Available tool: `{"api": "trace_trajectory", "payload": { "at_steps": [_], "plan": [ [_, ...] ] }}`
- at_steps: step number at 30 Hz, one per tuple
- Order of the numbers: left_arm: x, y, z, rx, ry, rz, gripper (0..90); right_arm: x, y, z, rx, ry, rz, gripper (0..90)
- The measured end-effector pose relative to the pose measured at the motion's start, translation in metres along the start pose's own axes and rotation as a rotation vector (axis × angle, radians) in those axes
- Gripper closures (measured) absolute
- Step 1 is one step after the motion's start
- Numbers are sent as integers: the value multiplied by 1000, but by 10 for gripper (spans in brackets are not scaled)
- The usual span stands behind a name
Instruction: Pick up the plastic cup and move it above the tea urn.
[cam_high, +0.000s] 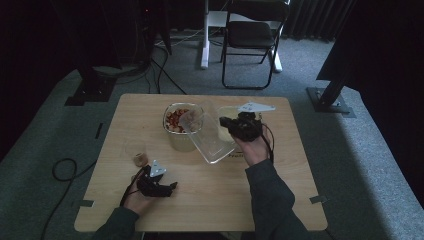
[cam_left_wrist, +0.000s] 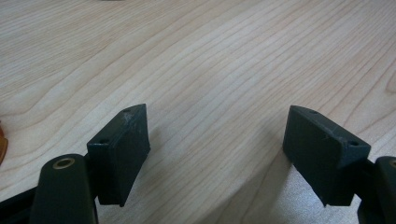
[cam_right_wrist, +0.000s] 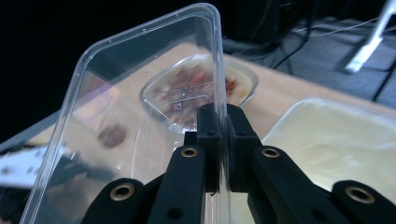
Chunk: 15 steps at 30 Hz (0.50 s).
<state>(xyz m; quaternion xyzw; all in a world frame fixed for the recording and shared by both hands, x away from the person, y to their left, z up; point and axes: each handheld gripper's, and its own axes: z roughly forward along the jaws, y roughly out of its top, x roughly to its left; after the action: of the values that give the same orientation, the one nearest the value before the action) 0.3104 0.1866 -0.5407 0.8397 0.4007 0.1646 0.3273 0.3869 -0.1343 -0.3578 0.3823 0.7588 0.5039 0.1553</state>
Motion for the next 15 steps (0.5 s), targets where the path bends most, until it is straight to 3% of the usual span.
{"api": "trace_trajectory", "payload": {
  "at_steps": [5,15],
  "plan": [
    [0,0,0,-1,-1,0,230,-16,14,-14,-35,-87,10,869],
    [0,0,0,-1,0,1,230,-75,28,-14,-67,-216,135,869]
  ]
}}
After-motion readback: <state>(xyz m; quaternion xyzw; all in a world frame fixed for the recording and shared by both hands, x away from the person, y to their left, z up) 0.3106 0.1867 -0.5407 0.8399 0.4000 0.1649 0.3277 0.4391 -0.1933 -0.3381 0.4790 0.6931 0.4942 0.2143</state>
